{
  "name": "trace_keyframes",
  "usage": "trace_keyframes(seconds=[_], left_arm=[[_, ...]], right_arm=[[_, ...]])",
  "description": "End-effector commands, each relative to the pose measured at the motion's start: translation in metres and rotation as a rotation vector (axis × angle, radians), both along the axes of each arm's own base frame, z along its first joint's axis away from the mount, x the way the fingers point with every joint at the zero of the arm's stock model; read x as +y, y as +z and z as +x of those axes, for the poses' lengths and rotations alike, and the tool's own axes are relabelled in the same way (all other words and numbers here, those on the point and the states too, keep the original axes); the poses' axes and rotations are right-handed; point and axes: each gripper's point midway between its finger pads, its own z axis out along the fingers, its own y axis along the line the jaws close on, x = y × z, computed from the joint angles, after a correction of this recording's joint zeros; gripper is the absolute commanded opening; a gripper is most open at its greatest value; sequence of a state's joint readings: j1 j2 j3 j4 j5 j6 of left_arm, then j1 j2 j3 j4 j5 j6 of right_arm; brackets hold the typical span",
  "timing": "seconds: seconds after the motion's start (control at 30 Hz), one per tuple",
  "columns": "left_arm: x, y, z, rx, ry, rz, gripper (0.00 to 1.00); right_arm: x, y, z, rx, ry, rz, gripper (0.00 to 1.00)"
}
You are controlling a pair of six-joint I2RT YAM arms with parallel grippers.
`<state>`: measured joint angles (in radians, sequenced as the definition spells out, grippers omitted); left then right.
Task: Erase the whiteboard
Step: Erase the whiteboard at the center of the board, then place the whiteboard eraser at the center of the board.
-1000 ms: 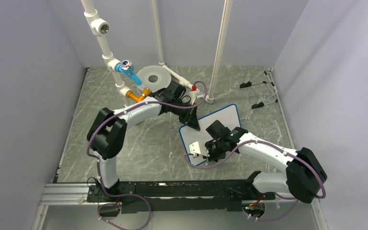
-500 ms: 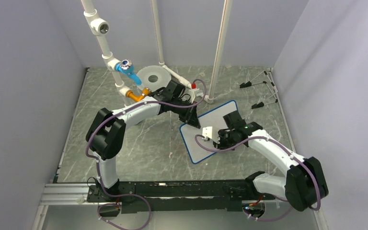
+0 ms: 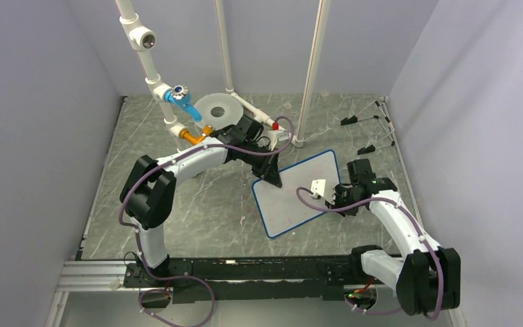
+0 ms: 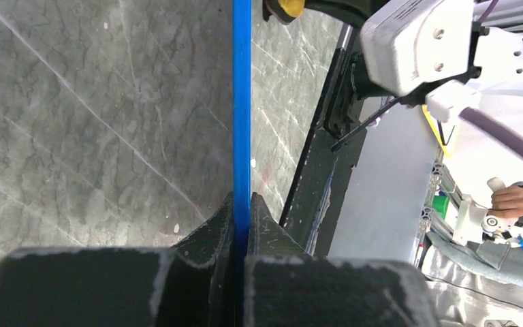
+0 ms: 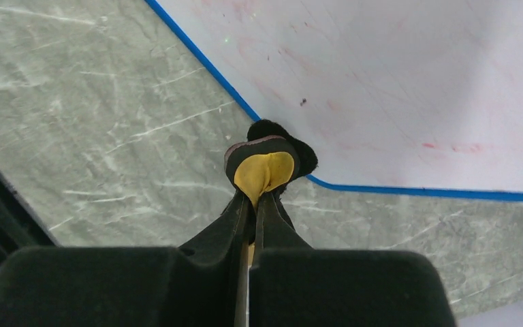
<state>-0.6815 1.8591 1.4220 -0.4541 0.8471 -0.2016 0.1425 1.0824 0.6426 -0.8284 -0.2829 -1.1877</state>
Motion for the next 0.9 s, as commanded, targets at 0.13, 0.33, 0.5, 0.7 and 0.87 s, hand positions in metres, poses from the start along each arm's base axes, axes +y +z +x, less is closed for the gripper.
trace_keyframes(seconds=[0.13, 0.33, 0.5, 0.7, 0.87], left_arm=[[0.001, 0.057, -0.001, -0.168, -0.046, -0.027, 0.0], [0.008, 0.068, 0.004, -0.248, -0.024, 0.018, 0.0], [0.015, 0.073, 0.01, -0.302, -0.002, 0.069, 0.0], [0.021, 0.084, 0.012, -0.366, -0.009, 0.08, 0.0], [0.025, 0.088, 0.009, -0.383, -0.008, 0.076, 0.0]], right_arm=[[0.009, 0.019, -0.013, 0.024, 0.028, 0.136, 0.04], [0.016, 0.026, -0.014, 0.013, 0.016, 0.191, 0.27], [0.031, 0.049, -0.008, 0.01, 0.023, 0.278, 0.69], [0.048, 0.074, -0.005, 0.025, 0.066, 0.372, 0.72], [0.047, 0.052, -0.012, 0.099, 0.067, 0.361, 0.7]])
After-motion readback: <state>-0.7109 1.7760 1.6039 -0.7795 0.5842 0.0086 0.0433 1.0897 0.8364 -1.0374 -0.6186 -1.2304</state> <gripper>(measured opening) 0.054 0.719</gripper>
